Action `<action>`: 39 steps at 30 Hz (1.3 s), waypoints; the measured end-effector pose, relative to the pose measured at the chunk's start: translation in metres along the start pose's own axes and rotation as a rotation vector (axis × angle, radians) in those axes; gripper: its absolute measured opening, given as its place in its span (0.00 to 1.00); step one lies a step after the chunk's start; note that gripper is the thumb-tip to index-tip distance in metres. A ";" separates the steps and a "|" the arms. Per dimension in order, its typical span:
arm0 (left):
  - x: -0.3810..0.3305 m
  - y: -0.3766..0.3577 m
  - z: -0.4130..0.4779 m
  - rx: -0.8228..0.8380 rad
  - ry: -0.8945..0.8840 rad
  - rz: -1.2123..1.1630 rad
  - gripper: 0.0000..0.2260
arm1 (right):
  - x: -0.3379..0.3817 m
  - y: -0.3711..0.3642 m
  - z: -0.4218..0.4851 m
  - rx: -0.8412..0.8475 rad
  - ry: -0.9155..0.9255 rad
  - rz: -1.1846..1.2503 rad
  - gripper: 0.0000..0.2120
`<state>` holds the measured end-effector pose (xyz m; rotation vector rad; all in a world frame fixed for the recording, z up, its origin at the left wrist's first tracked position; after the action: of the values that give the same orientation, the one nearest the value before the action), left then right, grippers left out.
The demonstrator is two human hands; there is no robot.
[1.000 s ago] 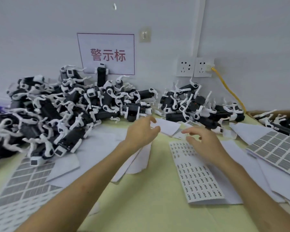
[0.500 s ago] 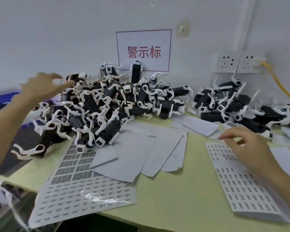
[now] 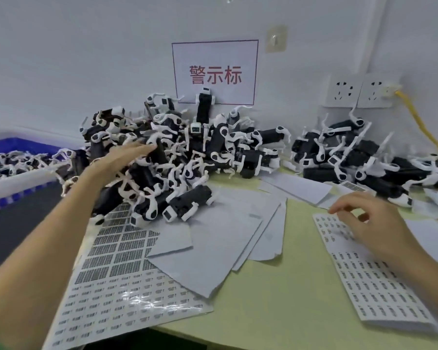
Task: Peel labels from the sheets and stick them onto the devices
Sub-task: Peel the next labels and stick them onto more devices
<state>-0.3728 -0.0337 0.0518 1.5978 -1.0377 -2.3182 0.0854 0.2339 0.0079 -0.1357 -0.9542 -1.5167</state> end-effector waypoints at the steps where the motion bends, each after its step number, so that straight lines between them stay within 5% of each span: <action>1: -0.006 -0.005 -0.005 0.002 -0.021 0.017 0.31 | 0.003 0.000 -0.001 0.002 0.008 0.005 0.17; 4: -0.033 -0.025 -0.012 0.015 -0.076 0.202 0.35 | 0.008 0.002 -0.001 0.007 0.017 0.034 0.17; 8: -0.038 -0.030 -0.014 -0.019 -0.092 0.358 0.27 | 0.015 0.005 0.001 0.015 0.035 0.049 0.16; 19: -0.118 -0.065 -0.058 -0.054 -0.516 0.330 0.11 | 0.016 0.001 0.001 0.047 0.048 0.057 0.14; 25: -0.184 -0.135 -0.097 0.230 -0.615 -0.037 0.05 | 0.009 -0.002 0.000 0.051 0.032 0.039 0.15; 30: -0.210 -0.222 -0.141 0.512 -0.459 -0.272 0.05 | 0.001 0.002 0.001 0.041 0.005 0.011 0.15; 33: -0.211 -0.245 -0.183 0.741 -0.197 -0.555 0.11 | 0.003 0.002 0.003 0.043 0.023 0.004 0.15; 35: -0.213 -0.244 -0.226 1.027 0.123 -0.831 0.14 | 0.007 0.001 0.002 0.051 0.035 0.015 0.13; 36: -0.217 -0.236 -0.253 1.181 0.132 -0.836 0.15 | 0.009 -0.001 0.001 0.068 0.035 0.024 0.12; 38: -0.224 -0.209 -0.290 1.288 -0.153 -0.617 0.15 | 0.013 -0.004 -0.002 0.099 0.043 0.047 0.14; 39: -0.227 -0.191 -0.296 1.210 -0.354 -0.513 0.14 | 0.016 -0.004 -0.003 0.099 0.059 0.038 0.18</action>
<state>0.0300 0.0832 0.0524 1.9294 -2.7664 -2.4120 0.0793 0.2192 0.0138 -0.0380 -0.9724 -1.4281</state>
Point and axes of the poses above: each hand's wrist, its own z-axis towards the middle knuckle, its own y-axis out of the back of the hand, x = y × z, the point moved 10 cm from there along z, towards the middle knuckle, and after that the axes turned 12 degrees about -x, right-handed, at the moved point
